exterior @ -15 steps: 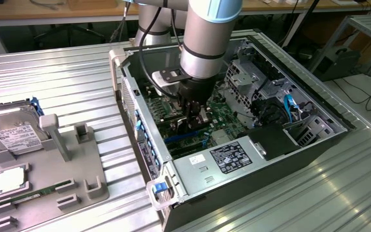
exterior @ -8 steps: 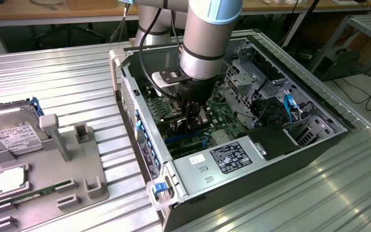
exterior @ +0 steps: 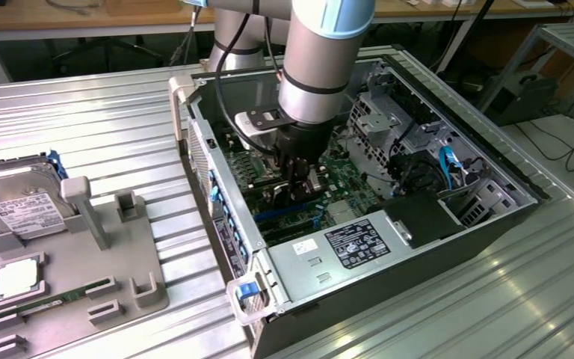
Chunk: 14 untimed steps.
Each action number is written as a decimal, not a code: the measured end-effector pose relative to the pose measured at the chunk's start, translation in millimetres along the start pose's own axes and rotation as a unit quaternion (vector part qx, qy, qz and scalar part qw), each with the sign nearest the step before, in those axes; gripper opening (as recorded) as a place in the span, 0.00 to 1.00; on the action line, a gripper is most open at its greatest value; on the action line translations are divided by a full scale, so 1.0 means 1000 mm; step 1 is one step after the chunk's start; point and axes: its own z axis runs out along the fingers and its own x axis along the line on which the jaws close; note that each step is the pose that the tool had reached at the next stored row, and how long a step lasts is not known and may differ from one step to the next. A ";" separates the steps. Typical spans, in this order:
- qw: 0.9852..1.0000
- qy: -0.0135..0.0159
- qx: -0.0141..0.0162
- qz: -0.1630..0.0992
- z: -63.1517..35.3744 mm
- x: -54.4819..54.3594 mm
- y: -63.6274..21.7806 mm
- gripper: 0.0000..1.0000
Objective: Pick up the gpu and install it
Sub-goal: 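Insert the gpu into the slot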
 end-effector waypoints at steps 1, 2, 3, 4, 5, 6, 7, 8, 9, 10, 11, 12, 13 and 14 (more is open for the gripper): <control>1.000 0.000 0.000 0.000 0.0004 0.000 0.0000 0.28; 1.000 0.000 0.000 0.000 0.0010 0.000 0.0000 0.28; 1.000 0.000 0.000 0.000 0.0015 0.000 0.0000 0.28; 1.000 0.000 0.000 0.000 0.0020 0.000 0.0000 0.28; 1.000 0.000 0.000 0.000 0.0021 0.000 0.0000 0.28; 1.000 0.000 0.000 0.000 0.0021 0.000 0.0000 0.28; 1.000 0.000 0.000 0.000 0.0020 0.000 0.0000 0.28; 1.000 0.000 0.000 0.000 0.0016 0.000 0.0000 0.28; 1.000 0.000 0.001 0.000 0.0009 0.000 0.0000 0.28; 1.000 0.000 0.001 0.000 0.0005 0.000 0.0000 0.28; 1.000 0.000 0.002 0.000 0.0001 -0.001 0.0000 0.28; 1.000 0.000 0.002 0.000 0.0002 -0.001 0.0000 0.28; 1.000 0.000 0.002 0.000 0.0002 -0.001 0.0001 0.28; 1.000 0.000 0.002 0.000 0.0001 -0.001 0.0002 0.28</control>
